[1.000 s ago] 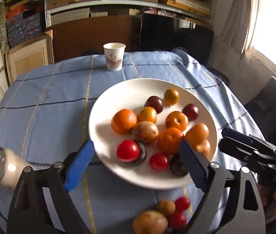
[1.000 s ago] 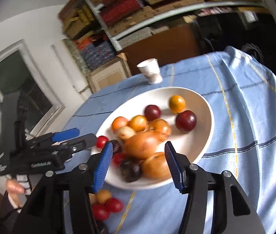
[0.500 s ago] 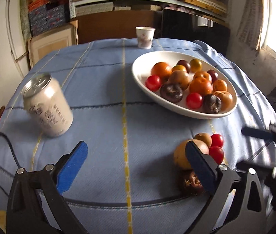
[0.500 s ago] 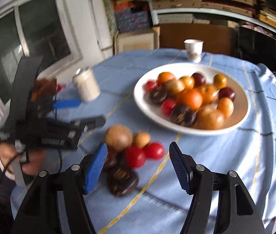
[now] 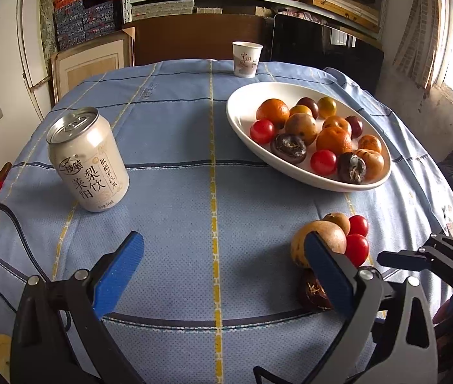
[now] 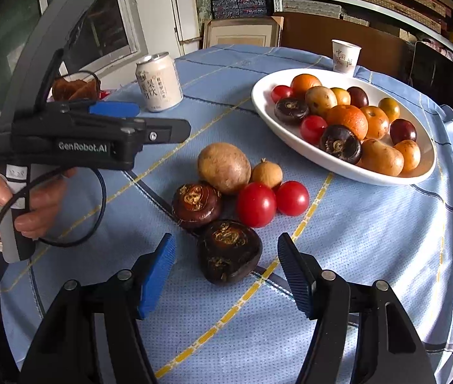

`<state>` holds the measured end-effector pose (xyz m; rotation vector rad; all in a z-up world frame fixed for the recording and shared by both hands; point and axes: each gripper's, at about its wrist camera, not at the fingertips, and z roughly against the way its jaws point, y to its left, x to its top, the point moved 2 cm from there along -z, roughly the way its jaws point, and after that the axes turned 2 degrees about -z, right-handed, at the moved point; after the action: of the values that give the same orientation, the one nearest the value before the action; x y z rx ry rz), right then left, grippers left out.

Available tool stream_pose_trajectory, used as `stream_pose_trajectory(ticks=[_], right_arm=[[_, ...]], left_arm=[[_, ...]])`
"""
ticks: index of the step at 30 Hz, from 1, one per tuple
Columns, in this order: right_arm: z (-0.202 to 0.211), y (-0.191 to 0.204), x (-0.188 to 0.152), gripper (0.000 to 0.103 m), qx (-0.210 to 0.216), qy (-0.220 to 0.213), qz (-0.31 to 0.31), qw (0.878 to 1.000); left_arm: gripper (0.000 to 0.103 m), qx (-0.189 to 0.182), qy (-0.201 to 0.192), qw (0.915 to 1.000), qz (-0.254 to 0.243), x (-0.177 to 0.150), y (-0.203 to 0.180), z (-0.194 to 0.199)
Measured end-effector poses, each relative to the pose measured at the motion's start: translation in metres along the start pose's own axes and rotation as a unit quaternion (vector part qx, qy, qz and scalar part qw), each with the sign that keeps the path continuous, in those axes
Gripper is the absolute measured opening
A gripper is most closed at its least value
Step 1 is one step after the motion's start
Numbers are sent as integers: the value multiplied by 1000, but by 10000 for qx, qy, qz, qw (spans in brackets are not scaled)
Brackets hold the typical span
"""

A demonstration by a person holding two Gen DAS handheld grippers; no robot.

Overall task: Organize fruits
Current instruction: 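Grasp another dark brown mangosteen with the right gripper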

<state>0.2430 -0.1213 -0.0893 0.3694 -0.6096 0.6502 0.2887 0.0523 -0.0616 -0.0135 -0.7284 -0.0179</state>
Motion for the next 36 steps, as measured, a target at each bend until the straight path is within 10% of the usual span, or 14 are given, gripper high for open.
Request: stream_pose_trajectory(ticks=[23,29,36], right_arm=[[-6,-2,-2,44,-46,168,-15,9998],[30,-26,6,44,748,-416,-614,9944],[52,-76,4,44,396,-960,-1604,9816]], left_arm=[[98,55,92,9999,31,-3,2,-3],[98,-127,88,9999,-50,-6,-3,-1],[98,-368,163,9978,-524,-18,-24,0]])
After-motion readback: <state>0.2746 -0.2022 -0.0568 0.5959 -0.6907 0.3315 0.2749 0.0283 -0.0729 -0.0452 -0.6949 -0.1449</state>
